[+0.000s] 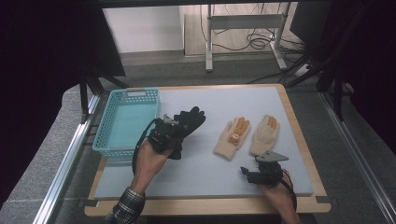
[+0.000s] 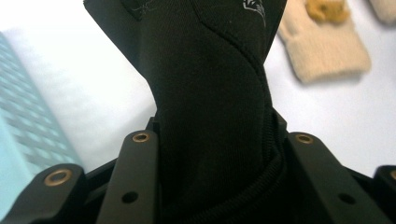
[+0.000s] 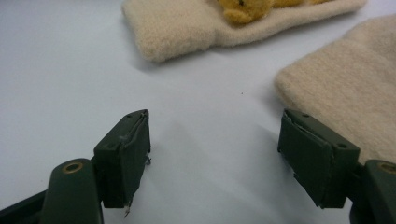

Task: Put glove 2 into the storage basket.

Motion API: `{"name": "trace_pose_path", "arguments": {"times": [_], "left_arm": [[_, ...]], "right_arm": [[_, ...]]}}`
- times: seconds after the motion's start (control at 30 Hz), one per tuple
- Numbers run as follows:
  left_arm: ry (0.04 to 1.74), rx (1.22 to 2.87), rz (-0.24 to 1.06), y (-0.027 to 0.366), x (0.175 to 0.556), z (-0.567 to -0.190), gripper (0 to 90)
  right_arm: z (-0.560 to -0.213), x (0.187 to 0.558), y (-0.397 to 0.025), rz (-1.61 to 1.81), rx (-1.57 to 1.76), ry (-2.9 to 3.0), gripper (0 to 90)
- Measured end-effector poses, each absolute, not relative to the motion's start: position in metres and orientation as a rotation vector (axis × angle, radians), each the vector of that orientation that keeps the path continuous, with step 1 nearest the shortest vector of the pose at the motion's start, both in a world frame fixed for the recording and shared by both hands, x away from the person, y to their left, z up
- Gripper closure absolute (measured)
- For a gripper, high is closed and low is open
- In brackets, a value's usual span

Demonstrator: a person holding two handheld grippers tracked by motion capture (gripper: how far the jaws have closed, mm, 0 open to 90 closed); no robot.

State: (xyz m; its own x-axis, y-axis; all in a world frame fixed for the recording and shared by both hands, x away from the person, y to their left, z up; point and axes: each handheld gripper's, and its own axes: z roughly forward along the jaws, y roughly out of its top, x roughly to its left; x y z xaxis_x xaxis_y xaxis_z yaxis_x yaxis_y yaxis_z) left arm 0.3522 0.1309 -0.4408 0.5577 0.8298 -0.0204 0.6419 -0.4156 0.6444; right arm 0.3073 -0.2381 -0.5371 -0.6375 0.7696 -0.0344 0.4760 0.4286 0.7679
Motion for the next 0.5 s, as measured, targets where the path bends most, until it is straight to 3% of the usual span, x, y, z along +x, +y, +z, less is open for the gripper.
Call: {"name": "trace_pose_path", "arguments": {"times": [0.5], "left_arm": [[1.328, 2.108, 0.49, 0.183, 0.393, -0.406, 61.6]], "right_arm": [[-0.537, 0.307, -0.238, 1.058, 1.056, 2.307, 24.7]]}}
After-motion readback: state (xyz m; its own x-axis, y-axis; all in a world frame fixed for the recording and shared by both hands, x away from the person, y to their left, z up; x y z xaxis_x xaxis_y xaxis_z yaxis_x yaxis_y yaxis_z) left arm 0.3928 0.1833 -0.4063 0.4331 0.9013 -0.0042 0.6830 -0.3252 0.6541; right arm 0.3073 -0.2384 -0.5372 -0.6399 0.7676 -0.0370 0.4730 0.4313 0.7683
